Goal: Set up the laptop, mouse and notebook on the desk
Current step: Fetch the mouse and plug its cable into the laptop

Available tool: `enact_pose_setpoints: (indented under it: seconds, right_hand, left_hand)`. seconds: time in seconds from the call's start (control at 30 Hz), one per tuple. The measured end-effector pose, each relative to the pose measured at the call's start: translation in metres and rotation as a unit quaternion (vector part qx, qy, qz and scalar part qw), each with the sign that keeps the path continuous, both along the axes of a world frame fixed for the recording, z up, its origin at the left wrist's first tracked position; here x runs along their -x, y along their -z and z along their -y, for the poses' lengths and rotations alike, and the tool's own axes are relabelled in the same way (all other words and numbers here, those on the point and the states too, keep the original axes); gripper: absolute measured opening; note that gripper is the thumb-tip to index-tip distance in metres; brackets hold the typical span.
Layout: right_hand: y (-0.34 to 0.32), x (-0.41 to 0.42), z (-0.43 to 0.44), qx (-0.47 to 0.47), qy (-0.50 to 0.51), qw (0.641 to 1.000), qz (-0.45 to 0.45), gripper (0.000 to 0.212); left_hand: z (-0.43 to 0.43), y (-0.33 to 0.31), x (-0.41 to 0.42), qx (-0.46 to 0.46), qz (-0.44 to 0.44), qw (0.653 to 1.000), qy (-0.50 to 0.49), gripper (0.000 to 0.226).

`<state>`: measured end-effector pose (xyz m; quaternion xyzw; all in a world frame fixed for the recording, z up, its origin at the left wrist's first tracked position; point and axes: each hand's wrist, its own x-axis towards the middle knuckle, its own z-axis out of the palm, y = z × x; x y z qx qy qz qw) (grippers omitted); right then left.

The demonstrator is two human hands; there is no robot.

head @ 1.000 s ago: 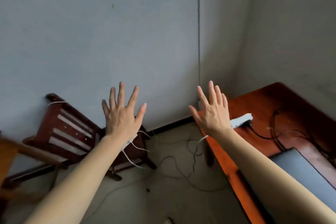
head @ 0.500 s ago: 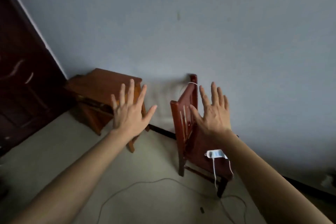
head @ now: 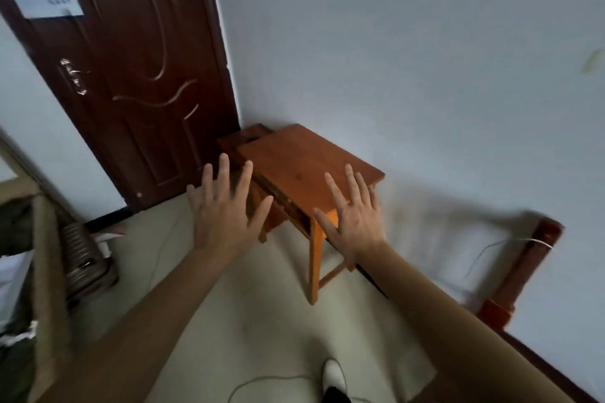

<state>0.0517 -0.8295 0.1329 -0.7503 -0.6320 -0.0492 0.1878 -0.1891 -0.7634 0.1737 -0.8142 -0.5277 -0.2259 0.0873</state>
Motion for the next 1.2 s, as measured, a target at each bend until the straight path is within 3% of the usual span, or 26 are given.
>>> enact_pose_setpoints:
  seconds: [0.37,0.6,0.83,1.2]
  right_hand:
    - [-0.031,-0.009,-0.299,-0.003,-0.115,0.993,-0.017,0.073]
    - [-0.004,0.038,-0.441,0.026,-0.183,0.983,0.011,0.076]
    - [0.015,0.084,-0.590,0.013,-0.170,0.984,0.056,0.075]
    - [0.000,0.111,-0.789,0.013,-0.038,0.999,0.017,0.073]
  left_hand:
    - [-0.247,-0.032,0.012,-0.033,-0.051,0.990,-0.124,0.076]
    - [-0.363,-0.019,0.050,-0.018,-0.066,0.983,-0.170,0.073]
    - [-0.521,0.005,0.108,-0.009,-0.046,0.989,-0.143,0.075]
    - [-0.777,-0.015,0.143,0.058,-0.075,0.993,-0.068,0.078]
